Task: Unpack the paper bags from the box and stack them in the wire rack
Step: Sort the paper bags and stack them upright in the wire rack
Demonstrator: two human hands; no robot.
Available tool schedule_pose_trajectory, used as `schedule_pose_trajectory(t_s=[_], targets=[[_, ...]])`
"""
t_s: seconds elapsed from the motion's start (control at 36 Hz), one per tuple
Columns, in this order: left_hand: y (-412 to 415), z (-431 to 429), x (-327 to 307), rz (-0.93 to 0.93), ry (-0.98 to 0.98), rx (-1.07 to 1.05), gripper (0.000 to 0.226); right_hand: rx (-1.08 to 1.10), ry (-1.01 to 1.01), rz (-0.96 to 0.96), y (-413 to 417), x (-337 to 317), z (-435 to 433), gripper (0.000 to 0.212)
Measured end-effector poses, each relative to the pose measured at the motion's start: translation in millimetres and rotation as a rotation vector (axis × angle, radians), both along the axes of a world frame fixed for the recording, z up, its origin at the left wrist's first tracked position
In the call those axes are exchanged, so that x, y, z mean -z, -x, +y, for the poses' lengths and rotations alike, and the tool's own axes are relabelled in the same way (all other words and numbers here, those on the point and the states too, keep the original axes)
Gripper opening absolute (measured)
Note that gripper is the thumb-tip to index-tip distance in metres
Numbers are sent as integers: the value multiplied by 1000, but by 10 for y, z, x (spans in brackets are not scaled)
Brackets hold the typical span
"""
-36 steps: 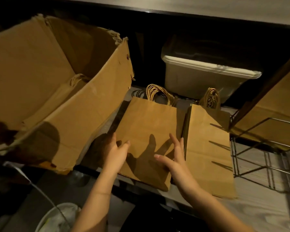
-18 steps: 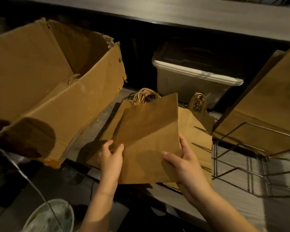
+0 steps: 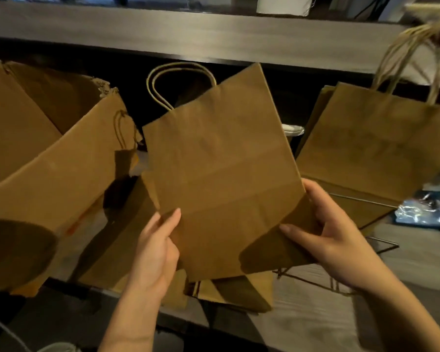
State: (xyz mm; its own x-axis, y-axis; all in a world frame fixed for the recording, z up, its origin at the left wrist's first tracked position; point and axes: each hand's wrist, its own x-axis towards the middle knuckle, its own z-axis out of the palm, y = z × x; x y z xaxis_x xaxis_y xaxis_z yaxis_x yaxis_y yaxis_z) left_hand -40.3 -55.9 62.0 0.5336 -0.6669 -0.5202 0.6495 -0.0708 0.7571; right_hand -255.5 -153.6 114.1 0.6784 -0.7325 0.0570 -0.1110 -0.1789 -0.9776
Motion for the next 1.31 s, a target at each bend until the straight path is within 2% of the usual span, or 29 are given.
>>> schedule_pose_trajectory(t_s=[0.06, 0.08, 0.22, 0.33, 0.58, 0.81, 0.92, 1.03, 1.06, 1.14, 1.17, 1.25, 1.31], targets=[[112, -134, -74, -11, 21, 52, 68, 67, 67, 4, 166, -41, -101, 51], [158, -182, -107, -19, 71, 79, 71, 98, 114, 9, 222, -54, -142, 49], [483, -550, -317, -144, 259, 269, 41, 332, 251, 25, 569, -132, -347, 49], [642, -816, -463, -269, 344, 373, 38, 505, 381, 52, 726, -190, -496, 60], [834, -1370, -726, -560, 456, 467, 23, 767, 478, -21, 851, -94, -833, 54], [963, -1622, -320, -705, 315, 435, 14, 875, 494, 80, 994, 379, -1025, 62], [1002, -1604, -72, -732, 227, 445, 15, 850, 422, 183, 1075, 596, -1027, 60], [1027, -1524, 166, -783, 69, 522, 12, 770, 360, 200, 1158, 721, -977, 61], [1034, -1506, 205, -778, 34, 544, 16, 741, 344, 182, 1172, 751, -962, 64], [1064, -1490, 229, -784, -53, 579, 58, 659, 319, 107, 1178, 809, -918, 77], [1071, -1494, 223, -791, -63, 585, 62, 645, 311, 92, 1180, 827, -912, 82], [1088, -1503, 193, -817, -43, 566, 44, 641, 313, 106, 1196, 883, -903, 95], [1107, -1497, 152, -811, -24, 561, 43, 647, 331, 126, 1191, 912, -903, 100]])
